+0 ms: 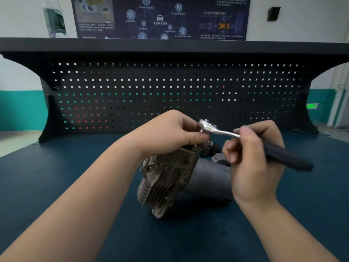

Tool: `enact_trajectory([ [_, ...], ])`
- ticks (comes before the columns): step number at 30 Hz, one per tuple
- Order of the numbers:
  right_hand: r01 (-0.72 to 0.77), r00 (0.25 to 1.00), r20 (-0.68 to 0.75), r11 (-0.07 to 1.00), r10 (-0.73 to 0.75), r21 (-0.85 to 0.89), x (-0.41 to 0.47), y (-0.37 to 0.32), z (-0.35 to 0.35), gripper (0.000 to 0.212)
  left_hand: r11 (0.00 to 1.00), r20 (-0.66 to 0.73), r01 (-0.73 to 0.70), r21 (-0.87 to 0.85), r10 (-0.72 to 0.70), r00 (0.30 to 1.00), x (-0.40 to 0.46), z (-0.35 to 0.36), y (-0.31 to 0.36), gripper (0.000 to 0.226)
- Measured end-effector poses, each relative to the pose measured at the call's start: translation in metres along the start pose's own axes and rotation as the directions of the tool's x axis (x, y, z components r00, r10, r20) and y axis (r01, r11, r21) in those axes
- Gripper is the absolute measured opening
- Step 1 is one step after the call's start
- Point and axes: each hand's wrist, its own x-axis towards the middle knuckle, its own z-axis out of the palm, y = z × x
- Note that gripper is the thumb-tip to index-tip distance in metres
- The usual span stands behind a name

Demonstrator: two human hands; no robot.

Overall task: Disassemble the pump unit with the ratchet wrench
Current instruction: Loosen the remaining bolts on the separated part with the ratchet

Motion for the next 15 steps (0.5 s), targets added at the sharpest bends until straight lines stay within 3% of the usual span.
enact_trajectory([
  [1,-0.197,0.976,-0.051,0.959,0.211,0.206,0.004,-0.001,0.001,0.019,1.0,0.008,0.001,0.012,-0.001,1.0,0.0,0.0,0.0,0.02],
  [2,-0.369,0.899,-0.077,0.839,0.432,0.401,0.007,0.001,0.001,0.024,1.0,0.006,0.003,0.022,-0.003,1.0,0.0,0.0,0.001,0.021],
  [4,-0.541,0.649,-0.026,0.485,0.761,0.687,0.015,0.007,-0.002,0.035,1.0,-0.017,0.004,0.015,-0.004,1.0,0.001,0.002,0.001,0.02],
  [5,-0.551,0.546,0.027,0.335,0.837,0.764,0.016,0.009,-0.003,0.038,1.0,-0.03,0.002,0.003,-0.002,1.0,0.001,0.002,0.001,0.018],
  [7,-0.535,0.468,0.076,0.214,0.88,0.817,0.016,0.011,-0.005,0.037,1.0,-0.051,0.005,-0.003,-0.005,0.999,0.001,0.004,0.002,0.017],
  [9,-0.516,0.486,0.059,0.232,0.872,0.824,0.015,0.012,-0.006,0.037,1.0,-0.079,0.019,0.01,-0.018,0.997,0.001,0.005,0.002,0.019],
  [11,-0.5,0.571,0.032,0.317,0.821,0.806,0.016,0.011,-0.008,0.04,0.999,-0.103,0.036,0.026,-0.033,0.994,0.002,0.005,0.002,0.021],
  [13,-0.484,0.734,-0.006,0.529,0.679,0.697,0.016,0.007,-0.01,0.04,0.998,-0.112,0.046,0.03,-0.043,0.993,0.002,0.005,0.002,0.022],
  [15,-0.282,0.952,-0.005,0.886,0.305,0.369,0.009,0.0,-0.01,0.032,0.999,-0.115,0.038,0.022,-0.036,0.993,0.003,0.005,0.001,0.02],
])
